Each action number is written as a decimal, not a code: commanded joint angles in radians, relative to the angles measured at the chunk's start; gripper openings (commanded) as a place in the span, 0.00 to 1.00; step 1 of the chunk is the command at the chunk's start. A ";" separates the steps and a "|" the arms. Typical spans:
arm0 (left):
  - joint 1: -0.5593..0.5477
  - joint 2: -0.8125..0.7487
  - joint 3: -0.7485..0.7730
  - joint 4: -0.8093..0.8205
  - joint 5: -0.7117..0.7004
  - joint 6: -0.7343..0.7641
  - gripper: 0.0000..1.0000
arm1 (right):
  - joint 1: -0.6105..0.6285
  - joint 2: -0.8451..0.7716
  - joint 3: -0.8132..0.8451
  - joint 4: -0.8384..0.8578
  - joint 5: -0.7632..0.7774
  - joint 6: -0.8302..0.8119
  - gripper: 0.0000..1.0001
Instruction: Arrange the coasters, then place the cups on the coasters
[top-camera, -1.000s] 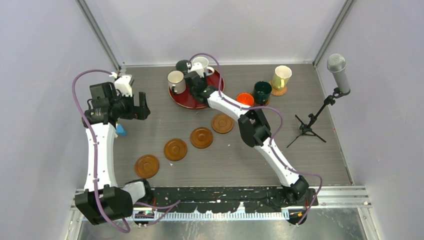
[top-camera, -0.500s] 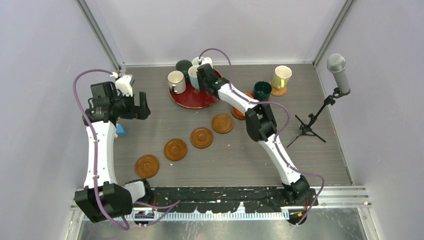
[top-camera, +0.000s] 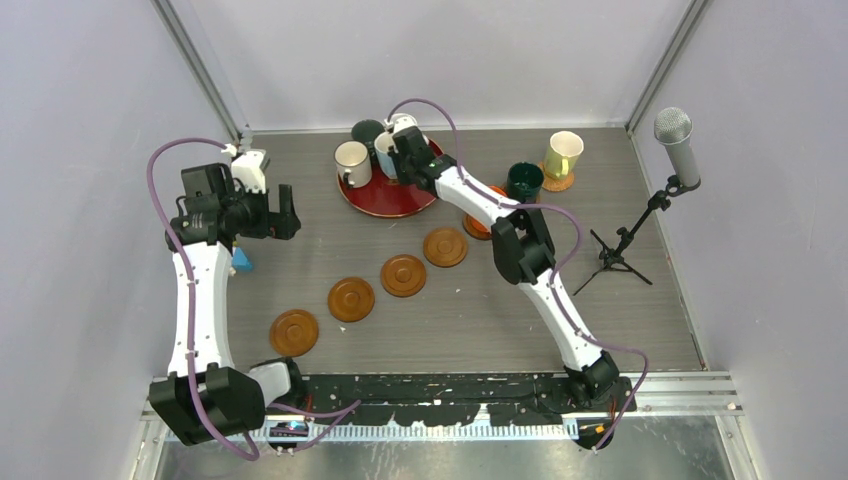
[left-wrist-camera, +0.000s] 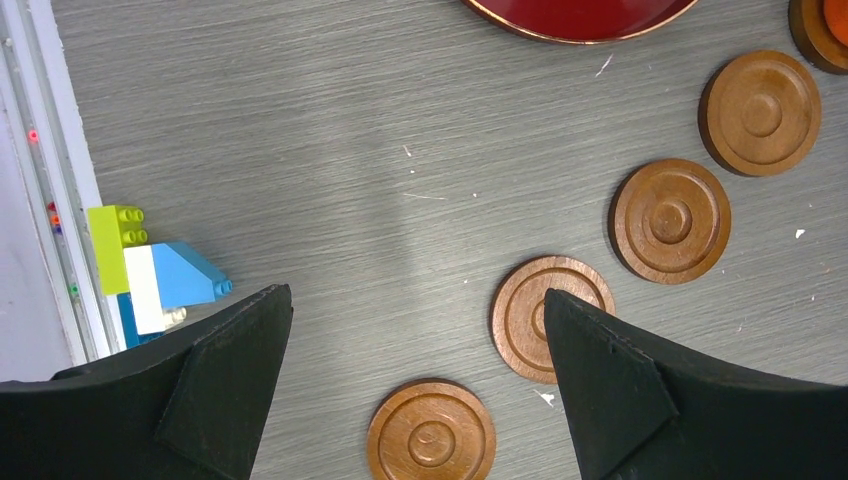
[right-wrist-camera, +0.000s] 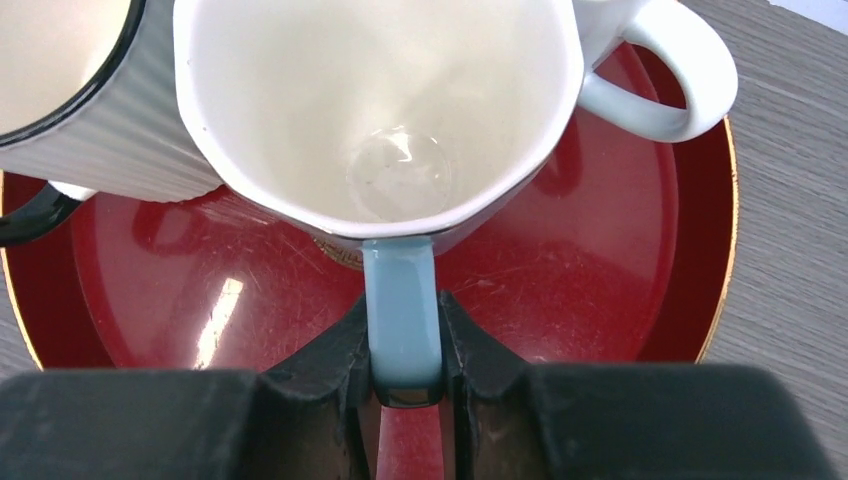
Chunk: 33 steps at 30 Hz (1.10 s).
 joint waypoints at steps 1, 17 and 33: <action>-0.001 -0.007 0.002 0.028 0.015 0.011 1.00 | 0.003 -0.141 -0.033 0.038 0.004 -0.027 0.19; -0.002 -0.006 -0.006 0.040 0.031 0.012 1.00 | 0.005 -0.359 -0.406 0.080 -0.007 0.027 0.22; -0.002 -0.024 -0.005 0.026 0.022 0.015 1.00 | -0.007 -0.285 -0.278 -0.115 -0.063 -0.075 0.43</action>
